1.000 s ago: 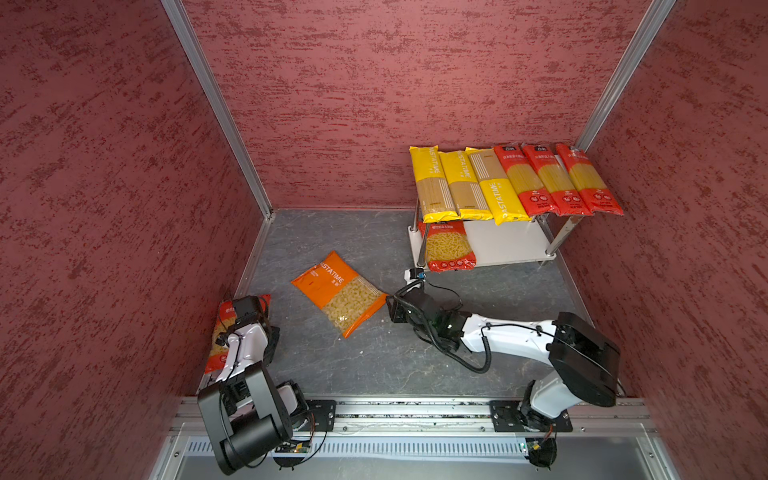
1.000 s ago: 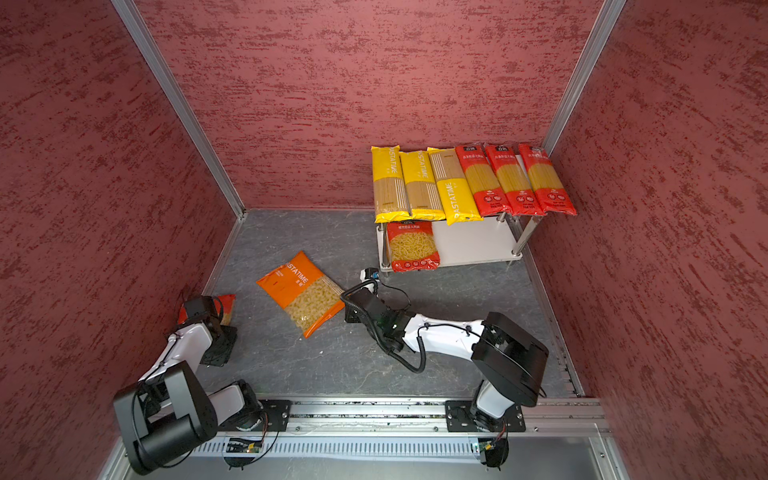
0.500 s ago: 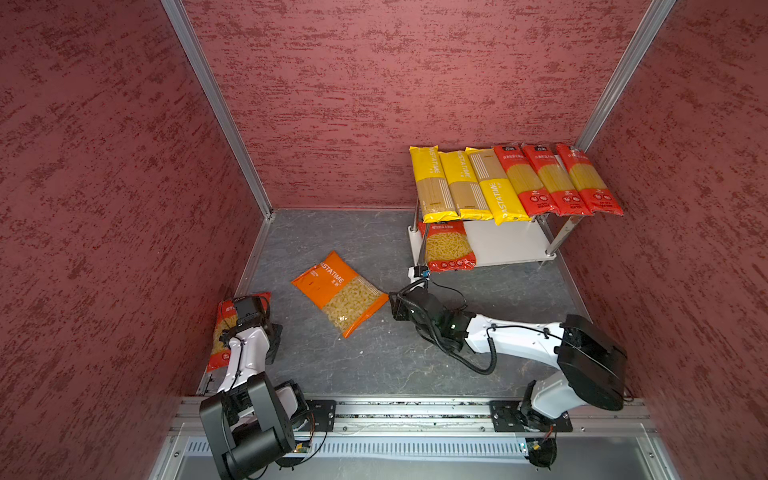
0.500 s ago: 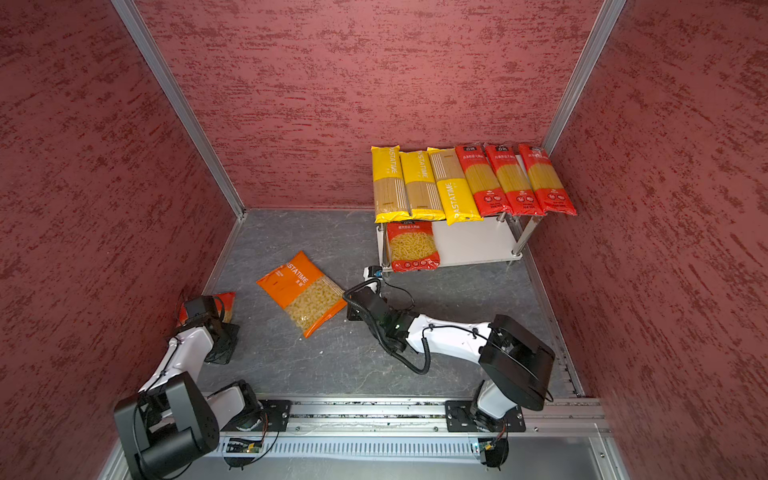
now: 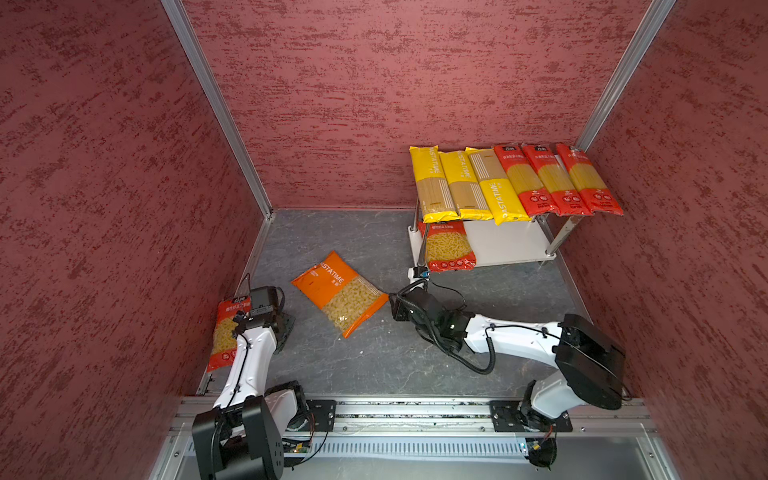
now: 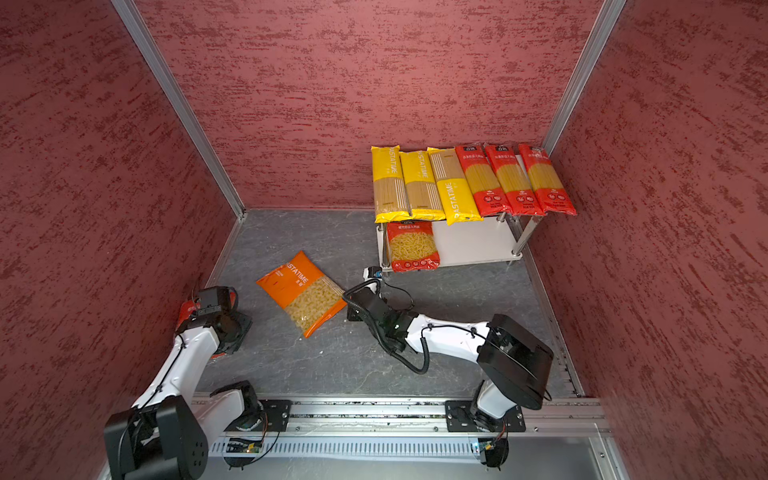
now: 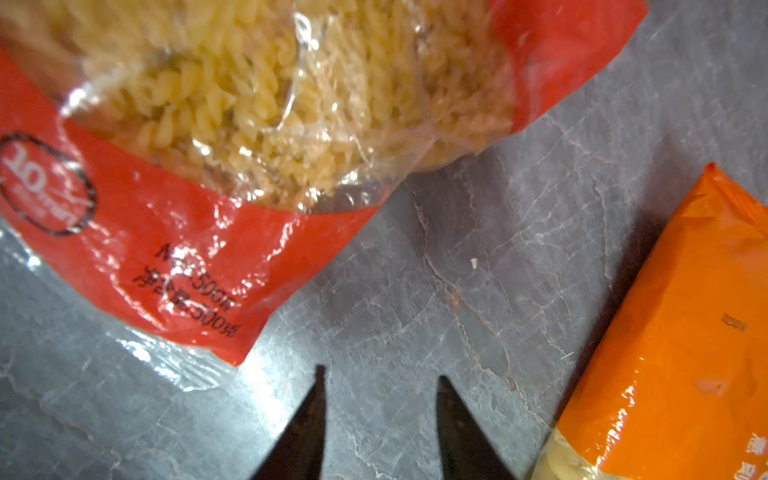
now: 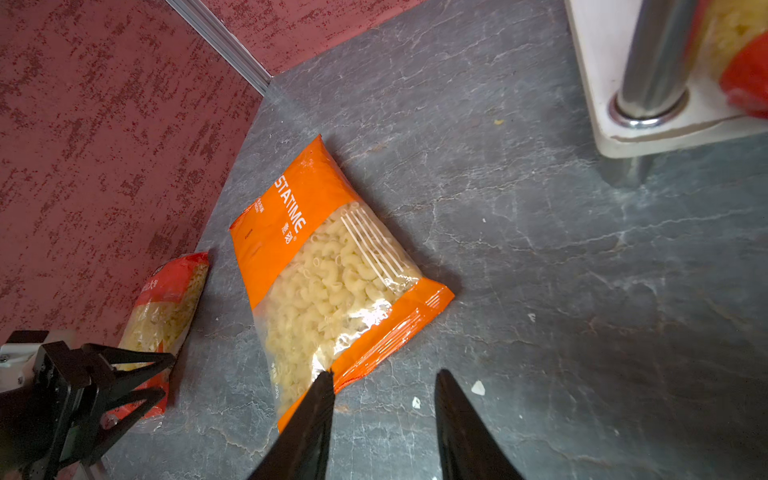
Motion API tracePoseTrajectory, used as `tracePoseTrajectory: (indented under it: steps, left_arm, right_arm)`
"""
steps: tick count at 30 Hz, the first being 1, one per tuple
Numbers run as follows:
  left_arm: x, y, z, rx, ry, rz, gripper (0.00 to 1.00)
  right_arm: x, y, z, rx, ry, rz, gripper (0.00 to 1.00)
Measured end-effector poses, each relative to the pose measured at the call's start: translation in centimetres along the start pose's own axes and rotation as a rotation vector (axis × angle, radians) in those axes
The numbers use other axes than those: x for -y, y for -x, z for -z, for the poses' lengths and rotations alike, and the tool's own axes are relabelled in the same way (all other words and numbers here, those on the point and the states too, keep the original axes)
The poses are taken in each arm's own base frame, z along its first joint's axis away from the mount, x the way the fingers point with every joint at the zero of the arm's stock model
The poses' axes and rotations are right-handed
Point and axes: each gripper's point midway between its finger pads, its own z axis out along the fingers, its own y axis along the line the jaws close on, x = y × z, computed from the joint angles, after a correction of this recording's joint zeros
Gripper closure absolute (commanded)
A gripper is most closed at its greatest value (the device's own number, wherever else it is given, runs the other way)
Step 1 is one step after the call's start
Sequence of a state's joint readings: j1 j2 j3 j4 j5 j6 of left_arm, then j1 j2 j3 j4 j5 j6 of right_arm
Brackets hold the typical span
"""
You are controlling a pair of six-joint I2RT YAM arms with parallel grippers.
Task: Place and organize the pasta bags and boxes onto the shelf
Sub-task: 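Grasp the second red fusilli bag's edge with the left gripper and lift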
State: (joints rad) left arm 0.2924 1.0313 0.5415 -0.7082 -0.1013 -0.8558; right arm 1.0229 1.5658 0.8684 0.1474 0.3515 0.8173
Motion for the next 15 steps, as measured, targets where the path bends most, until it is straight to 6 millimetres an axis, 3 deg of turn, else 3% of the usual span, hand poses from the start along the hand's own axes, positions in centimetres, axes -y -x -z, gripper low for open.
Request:
tracePoseTrajectory:
  steps: [6,10,15]
  left_arm:
    - [-0.9,-1.2,-1.5,-0.066,0.076,-0.041,0.37]
    - [0.5,-1.0,-0.6,-0.042,0.057,-0.118,0.33]
    - [0.9,1.7,0.5,0.04,0.064,-0.15,0.26]
  right_arm:
    - [-0.8,-0.3,-1.1,-0.017,0.01,0.045,0.58]
    - [-4.3,-0.7,-4.1,-0.068,0.082,0.079,0.58]
    - [-8.2,-2.4,-7.2,-0.144,0.178,0.108,0.58]
